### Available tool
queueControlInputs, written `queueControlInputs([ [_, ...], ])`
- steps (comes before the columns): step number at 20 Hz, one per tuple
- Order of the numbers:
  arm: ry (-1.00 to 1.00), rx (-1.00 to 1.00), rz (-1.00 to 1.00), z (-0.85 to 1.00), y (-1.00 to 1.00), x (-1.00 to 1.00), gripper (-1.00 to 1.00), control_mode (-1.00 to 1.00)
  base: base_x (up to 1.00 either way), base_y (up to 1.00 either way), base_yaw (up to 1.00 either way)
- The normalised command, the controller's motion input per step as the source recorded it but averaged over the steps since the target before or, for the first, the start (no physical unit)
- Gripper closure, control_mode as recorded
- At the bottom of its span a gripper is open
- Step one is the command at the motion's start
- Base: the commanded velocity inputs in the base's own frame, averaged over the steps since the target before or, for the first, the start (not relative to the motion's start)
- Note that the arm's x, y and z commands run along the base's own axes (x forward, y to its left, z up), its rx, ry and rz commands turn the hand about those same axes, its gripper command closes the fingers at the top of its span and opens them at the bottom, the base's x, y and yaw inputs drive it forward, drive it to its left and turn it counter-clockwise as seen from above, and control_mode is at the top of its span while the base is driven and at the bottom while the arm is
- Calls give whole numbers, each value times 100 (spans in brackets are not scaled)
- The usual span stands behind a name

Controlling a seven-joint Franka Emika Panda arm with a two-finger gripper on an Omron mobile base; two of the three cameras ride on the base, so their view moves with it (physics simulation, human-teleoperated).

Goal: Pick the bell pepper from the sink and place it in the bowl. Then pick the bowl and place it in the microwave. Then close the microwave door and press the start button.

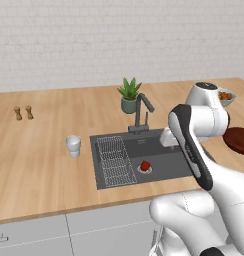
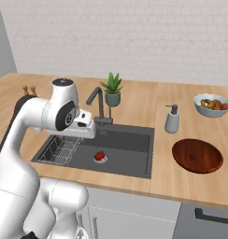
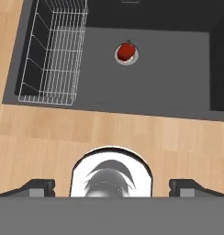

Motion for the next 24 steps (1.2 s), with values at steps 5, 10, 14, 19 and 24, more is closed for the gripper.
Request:
queueControlInputs([
  [5, 2, 0, -3, -46, -5, 33, -100, -100, 0, 0, 0],
  [10, 11, 1, -7, -39, -2, 54, -100, -100, 0, 0, 0],
  [14, 12, 0, -10, -34, 0, 67, -100, -100, 0, 0, 0],
  [19, 6, 3, -10, -36, -2, 58, -100, -100, 0, 0, 0],
  [24, 0, 12, -11, -46, -7, 32, -100, -100, 0, 0, 0],
])
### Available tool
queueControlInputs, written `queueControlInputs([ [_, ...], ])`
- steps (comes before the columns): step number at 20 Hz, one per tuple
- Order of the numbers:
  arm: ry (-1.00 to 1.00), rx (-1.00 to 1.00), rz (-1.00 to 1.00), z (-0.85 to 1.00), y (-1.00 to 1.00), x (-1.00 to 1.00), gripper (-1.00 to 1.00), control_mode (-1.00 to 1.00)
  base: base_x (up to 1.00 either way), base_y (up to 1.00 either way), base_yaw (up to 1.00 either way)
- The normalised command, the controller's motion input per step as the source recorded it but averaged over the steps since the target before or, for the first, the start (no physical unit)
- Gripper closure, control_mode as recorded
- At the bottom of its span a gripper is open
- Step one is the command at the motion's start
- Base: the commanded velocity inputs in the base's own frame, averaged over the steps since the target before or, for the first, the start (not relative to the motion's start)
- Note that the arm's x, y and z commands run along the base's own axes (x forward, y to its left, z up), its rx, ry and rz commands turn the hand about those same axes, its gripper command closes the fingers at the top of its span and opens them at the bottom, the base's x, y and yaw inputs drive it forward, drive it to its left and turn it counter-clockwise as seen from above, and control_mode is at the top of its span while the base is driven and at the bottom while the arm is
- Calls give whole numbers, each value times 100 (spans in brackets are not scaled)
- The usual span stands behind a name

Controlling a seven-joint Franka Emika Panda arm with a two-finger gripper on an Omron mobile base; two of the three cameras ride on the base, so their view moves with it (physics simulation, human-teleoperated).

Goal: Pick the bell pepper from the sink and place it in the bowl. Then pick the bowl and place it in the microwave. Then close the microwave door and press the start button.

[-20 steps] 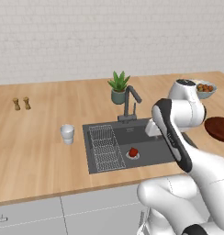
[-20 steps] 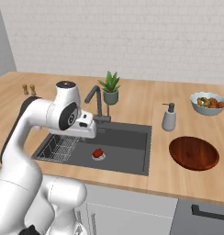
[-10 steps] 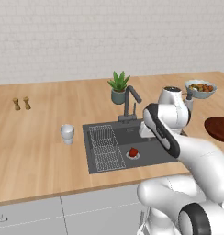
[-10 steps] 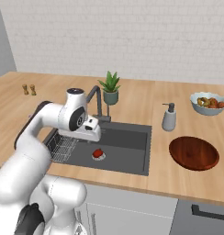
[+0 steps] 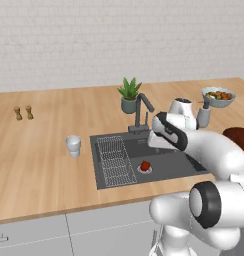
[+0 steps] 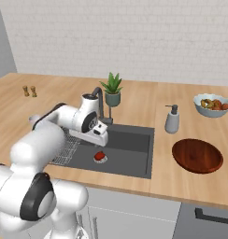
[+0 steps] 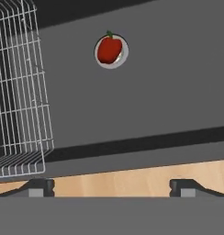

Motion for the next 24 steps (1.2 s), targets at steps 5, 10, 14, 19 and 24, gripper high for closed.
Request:
queueControlInputs([
  [5, 0, 5, -12, -26, -4, 29, -100, -100, 0, 0, 0],
  [10, 6, 0, -11, -29, 0, 39, -100, -100, 0, 0, 0],
  [14, 0, 0, -10, -36, 0, 34, -100, -100, 0, 0, 0],
  [19, 2, 0, -10, -39, 5, 42, -100, -100, 0, 0, 0],
  [24, 5, 0, -7, -34, 7, 46, -100, -100, 0, 0, 0],
])
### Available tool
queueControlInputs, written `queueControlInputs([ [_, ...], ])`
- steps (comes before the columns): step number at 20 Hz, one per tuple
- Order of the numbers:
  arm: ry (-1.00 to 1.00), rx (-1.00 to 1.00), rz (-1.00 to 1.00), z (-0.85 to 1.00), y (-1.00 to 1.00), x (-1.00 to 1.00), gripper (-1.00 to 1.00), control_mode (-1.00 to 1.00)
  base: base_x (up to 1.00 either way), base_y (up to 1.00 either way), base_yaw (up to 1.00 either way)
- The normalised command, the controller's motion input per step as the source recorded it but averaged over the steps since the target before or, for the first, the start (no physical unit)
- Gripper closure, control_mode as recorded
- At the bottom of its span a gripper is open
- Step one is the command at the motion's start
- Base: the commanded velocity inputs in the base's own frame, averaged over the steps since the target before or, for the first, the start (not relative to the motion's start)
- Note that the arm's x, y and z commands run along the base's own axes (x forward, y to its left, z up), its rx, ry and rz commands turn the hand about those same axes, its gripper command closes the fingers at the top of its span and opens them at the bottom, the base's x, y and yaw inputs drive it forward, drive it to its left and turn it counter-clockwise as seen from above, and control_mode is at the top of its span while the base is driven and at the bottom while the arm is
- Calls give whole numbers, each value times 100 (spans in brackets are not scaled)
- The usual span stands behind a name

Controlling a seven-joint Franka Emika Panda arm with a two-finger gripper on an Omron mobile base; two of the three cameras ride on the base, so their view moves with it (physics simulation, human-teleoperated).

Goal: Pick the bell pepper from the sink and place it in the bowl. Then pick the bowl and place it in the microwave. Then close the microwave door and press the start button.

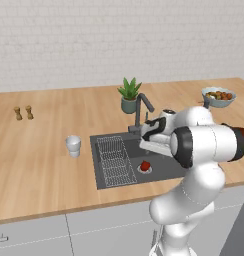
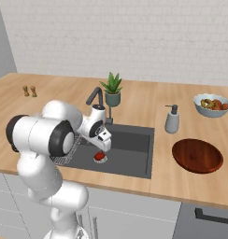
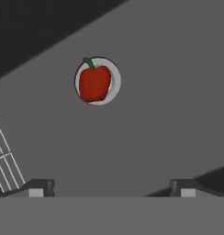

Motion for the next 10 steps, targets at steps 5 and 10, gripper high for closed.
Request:
queueControlInputs([
  [5, 1, 0, -6, -33, 0, 49, -100, -100, 0, 0, 0],
  [10, 0, 0, -4, -42, 0, 40, -100, -100, 0, 0, 0],
])
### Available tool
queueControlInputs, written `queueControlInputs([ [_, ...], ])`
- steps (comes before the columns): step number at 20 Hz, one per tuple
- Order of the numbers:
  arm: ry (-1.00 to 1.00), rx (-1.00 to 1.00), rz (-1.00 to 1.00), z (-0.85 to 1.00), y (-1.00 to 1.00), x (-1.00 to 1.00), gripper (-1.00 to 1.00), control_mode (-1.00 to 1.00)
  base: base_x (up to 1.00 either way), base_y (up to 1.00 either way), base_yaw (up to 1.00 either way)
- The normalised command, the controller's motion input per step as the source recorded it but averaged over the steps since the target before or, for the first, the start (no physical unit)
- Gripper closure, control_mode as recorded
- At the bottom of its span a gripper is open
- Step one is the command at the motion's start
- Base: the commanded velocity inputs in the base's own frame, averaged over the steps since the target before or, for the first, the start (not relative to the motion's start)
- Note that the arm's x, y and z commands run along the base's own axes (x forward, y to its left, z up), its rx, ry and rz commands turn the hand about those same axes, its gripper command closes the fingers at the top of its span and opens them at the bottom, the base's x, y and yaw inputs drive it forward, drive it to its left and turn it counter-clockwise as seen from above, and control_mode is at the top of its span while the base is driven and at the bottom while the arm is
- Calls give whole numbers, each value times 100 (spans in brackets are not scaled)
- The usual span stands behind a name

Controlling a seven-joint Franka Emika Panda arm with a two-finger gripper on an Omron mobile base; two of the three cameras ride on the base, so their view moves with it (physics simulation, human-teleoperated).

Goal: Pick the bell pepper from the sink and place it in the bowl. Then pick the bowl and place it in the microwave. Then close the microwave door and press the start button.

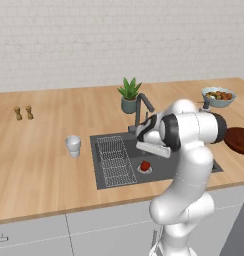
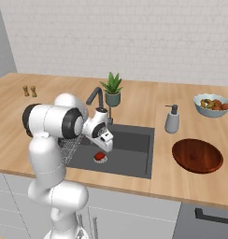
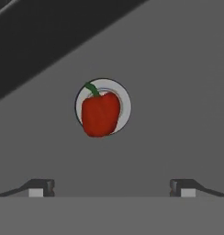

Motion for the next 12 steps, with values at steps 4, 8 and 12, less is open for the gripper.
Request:
queueControlInputs([
  [4, 0, 0, 0, -42, 0, 25, -100, -100, 0, 0, 0],
  [8, 0, 0, 0, -39, -8, 23, -100, -100, 0, 0, 0],
  [12, 0, 0, 0, -34, -6, 18, -100, -100, 0, 0, 0],
])
